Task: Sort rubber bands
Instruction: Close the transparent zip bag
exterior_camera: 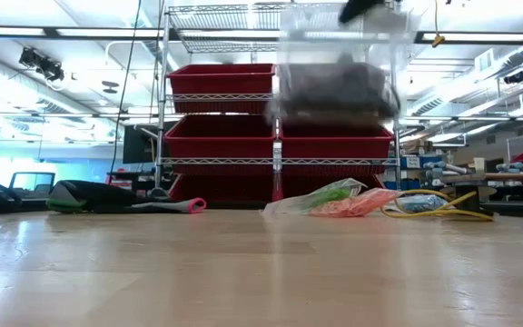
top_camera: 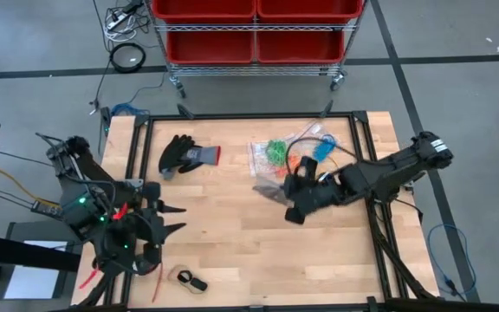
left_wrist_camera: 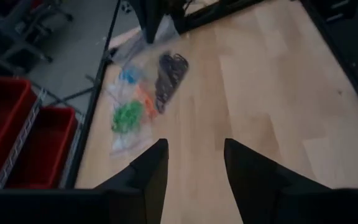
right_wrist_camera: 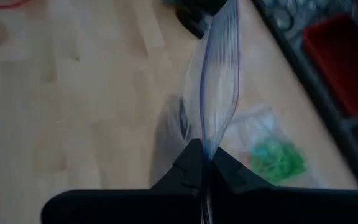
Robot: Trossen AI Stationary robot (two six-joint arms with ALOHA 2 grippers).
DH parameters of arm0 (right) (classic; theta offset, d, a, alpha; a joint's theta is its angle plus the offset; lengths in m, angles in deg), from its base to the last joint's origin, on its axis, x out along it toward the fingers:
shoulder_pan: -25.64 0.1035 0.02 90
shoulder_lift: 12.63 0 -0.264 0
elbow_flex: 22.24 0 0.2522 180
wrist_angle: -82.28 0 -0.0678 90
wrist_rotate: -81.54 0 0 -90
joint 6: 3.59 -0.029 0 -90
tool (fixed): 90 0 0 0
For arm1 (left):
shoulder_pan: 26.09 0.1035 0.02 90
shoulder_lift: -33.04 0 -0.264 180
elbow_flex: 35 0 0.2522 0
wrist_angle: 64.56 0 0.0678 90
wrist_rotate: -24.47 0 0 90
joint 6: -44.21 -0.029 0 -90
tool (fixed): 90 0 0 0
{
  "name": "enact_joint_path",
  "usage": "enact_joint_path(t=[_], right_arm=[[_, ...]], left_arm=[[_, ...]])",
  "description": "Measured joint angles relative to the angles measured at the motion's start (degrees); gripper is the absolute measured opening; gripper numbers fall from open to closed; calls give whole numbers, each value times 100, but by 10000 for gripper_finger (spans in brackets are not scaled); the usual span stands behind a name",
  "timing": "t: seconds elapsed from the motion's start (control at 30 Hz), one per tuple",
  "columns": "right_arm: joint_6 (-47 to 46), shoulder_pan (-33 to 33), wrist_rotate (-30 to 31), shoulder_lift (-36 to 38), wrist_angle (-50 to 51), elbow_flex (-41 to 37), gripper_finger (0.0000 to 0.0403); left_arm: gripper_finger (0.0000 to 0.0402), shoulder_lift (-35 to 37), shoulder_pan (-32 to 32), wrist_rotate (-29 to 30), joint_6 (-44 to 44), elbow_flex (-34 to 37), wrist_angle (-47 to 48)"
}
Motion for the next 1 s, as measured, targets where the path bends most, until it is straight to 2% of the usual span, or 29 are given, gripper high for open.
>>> enact_joint_path(t=[0.1, 0.27, 0.4, 0.6, 0.77, 0.87, 1.0], right_arm=[[133, -595, -671, 445, -916, -934, 0], [559, -1815, -1897, 1067, -2407, -2175, 0], [648, -2877, -2715, 1282, -2704, -2745, 0], [989, -3818, -3602, 1308, -2792, -3081, 0], [1420, -4193, -4511, 1488, -3997, -3326, 0], [1568, -4355, -4695, 1636, -4474, -3444, 0], [1678, -4670, -4837, 1787, -4547, -3628, 0]], left_arm=[[163, 319, -86, 40, 549, 712, -85], [163, 811, -109, 52, 944, 1951, -951], [163, 1042, -107, 54, 854, 2678, -1896], [163, 1059, -140, 74, 828, 2860, -2352], [163, 1092, -334, 388, 834, 2860, -2310], [163, 1160, -334, 446, 839, 2860, -2224], [163, 1423, -334, 659, 838, 3025, -2240]])
